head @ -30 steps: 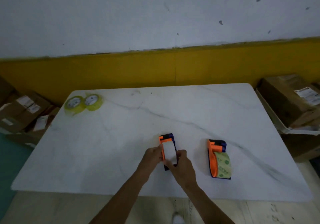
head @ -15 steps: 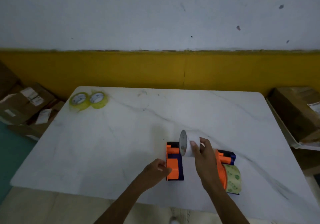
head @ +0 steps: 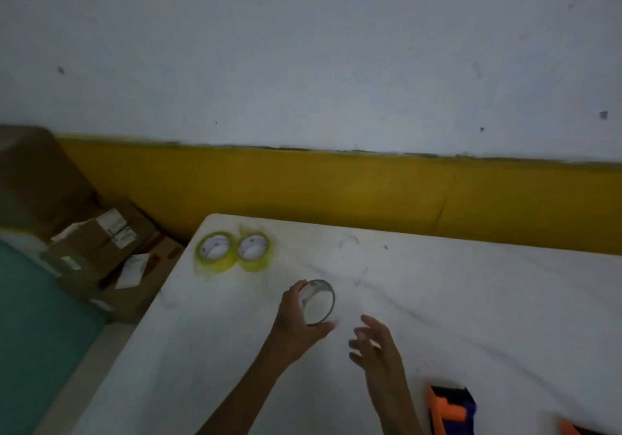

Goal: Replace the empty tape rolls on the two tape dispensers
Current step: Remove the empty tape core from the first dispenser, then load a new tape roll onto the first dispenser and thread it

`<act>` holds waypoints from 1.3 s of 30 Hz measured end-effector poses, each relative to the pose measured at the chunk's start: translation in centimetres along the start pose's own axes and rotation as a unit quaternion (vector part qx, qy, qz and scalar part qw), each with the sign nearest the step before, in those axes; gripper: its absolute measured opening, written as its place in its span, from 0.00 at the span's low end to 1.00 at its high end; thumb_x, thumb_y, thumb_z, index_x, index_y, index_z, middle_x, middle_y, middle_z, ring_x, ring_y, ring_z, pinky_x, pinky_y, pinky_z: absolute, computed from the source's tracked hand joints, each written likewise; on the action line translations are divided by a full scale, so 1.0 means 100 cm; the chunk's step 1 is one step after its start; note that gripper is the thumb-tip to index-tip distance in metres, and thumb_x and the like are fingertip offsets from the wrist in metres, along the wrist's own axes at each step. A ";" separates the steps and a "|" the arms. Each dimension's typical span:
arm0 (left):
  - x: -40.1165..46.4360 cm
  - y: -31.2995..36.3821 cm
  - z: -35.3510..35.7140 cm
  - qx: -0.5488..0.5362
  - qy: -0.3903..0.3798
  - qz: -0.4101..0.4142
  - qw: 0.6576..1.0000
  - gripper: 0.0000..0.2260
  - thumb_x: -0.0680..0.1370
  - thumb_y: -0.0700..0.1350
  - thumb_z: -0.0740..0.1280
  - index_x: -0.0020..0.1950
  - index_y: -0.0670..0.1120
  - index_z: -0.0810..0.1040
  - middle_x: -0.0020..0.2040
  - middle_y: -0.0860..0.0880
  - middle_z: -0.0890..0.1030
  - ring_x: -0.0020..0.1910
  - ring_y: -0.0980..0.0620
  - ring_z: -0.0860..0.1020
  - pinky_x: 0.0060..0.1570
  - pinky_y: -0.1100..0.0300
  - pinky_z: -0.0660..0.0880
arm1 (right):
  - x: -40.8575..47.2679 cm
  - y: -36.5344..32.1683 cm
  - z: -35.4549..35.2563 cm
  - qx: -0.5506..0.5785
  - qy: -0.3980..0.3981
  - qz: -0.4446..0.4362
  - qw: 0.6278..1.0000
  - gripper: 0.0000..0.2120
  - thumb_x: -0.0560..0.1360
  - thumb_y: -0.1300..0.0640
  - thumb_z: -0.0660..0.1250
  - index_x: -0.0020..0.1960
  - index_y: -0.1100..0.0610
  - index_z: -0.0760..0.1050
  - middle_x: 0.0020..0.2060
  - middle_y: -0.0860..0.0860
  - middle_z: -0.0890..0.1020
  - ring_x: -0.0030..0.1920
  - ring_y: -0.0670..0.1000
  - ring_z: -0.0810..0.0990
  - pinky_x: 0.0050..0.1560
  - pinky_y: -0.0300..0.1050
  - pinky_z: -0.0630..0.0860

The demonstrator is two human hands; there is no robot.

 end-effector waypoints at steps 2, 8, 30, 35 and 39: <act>0.052 -0.012 -0.016 0.106 -0.005 -0.004 0.994 0.45 0.62 0.50 0.80 0.73 0.44 0.61 0.68 0.43 0.64 0.67 0.45 0.69 0.64 0.59 0.69 | 0.014 0.001 0.018 0.006 0.024 -0.002 1.000 0.08 0.77 0.62 0.65 0.52 0.50 0.76 0.49 0.59 0.79 0.42 0.53 0.81 0.44 0.46 0.78; 0.132 -0.032 -0.017 0.249 -0.076 0.035 0.965 0.45 0.65 0.50 0.77 0.75 0.43 0.56 0.72 0.41 0.60 0.70 0.41 0.64 0.65 0.49 0.71 | 0.055 -0.005 0.072 -0.037 0.041 0.011 0.998 0.08 0.80 0.62 0.60 0.55 0.53 0.76 0.49 0.52 0.81 0.42 0.49 0.83 0.44 0.43 0.82; 0.021 0.065 -0.070 -0.104 -0.051 0.070 0.991 0.07 0.72 0.44 0.69 0.46 0.56 0.81 0.42 0.57 0.84 0.42 0.61 0.81 0.44 0.68 0.76 | 0.045 -0.042 0.060 -0.046 -0.075 0.002 0.996 0.15 0.79 0.49 0.60 0.62 0.54 0.76 0.54 0.49 0.83 0.53 0.47 0.83 0.54 0.40 0.81; -0.054 0.101 0.042 -0.141 -0.111 0.040 0.983 0.07 0.75 0.45 0.69 0.52 0.48 0.82 0.46 0.46 0.85 0.46 0.53 0.83 0.46 0.63 0.79 | 0.000 -0.056 -0.029 -0.101 -0.007 -0.060 0.993 0.09 0.76 0.51 0.66 0.55 0.51 0.79 0.43 0.45 0.84 0.42 0.40 0.82 0.41 0.35 0.77; -0.110 0.115 0.125 -0.177 -0.145 0.029 0.973 0.09 0.78 0.40 0.65 0.56 0.45 0.81 0.53 0.45 0.83 0.52 0.55 0.81 0.51 0.64 0.77 | -0.042 -0.055 -0.124 -0.129 0.016 -0.079 0.988 0.06 0.77 0.54 0.66 0.51 0.52 0.80 0.44 0.49 0.85 0.44 0.45 0.83 0.47 0.43 0.80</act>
Point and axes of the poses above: each hand's wrist, its own x-axis towards the middle knuckle, its own z-axis out of the palm, y = z × x, the point moved 7 cm from there along x, towards the middle knuckle
